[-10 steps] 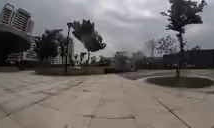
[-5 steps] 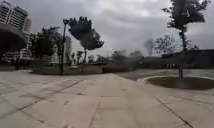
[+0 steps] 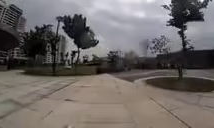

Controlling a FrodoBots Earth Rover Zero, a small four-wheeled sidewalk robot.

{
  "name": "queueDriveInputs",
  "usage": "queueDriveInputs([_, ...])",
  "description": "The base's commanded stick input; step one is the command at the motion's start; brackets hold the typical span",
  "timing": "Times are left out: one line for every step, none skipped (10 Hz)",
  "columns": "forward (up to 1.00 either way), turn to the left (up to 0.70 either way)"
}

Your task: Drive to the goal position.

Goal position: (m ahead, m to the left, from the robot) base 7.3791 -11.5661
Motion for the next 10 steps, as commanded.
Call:
queueDriveInputs([0.7,-0.03])
queueDriveInputs([0.7,0.0])
queueDriveInputs([0.7,0.0])
queueDriveInputs([0.7,0.0])
queueDriveInputs([0.7,0.0])
queueDriveInputs([0.7,0.0])
queueDriveInputs([0.7,0.0])
queueDriveInputs([0.7,0.0])
queueDriveInputs([0.7,0.0])
queueDriveInputs([0.7,0.0])
